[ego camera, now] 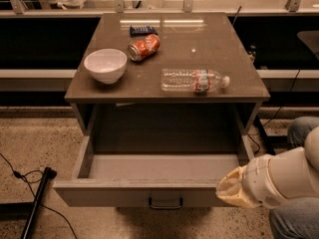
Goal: Close top drawer
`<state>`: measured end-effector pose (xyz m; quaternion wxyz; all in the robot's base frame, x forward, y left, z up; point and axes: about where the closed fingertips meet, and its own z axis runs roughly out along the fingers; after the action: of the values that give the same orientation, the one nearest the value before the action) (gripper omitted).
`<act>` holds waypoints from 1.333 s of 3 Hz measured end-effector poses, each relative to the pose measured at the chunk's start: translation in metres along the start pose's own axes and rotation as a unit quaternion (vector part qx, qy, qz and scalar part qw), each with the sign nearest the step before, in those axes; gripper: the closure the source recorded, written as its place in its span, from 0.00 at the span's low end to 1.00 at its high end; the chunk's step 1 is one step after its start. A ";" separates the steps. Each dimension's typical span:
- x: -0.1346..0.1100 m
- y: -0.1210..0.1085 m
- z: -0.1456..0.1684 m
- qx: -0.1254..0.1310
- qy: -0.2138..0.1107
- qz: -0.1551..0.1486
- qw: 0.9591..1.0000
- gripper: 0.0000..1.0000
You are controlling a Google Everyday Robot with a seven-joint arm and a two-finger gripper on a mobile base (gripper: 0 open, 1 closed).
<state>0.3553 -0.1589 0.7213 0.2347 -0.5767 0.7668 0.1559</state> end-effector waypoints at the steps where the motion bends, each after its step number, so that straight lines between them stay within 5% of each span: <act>1: 0.010 0.014 0.015 -0.020 -0.015 -0.021 0.999 1.00; 3: 0.018 0.025 0.055 -0.046 0.006 -0.043 0.998 1.00; 4: 0.023 0.021 0.068 -0.015 0.017 -0.022 0.999 1.00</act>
Offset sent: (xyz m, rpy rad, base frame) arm -0.0246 0.0215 -0.0660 -0.0093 0.0681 0.1842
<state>0.3420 -0.1367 0.6515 0.2160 -0.5998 0.7552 0.1526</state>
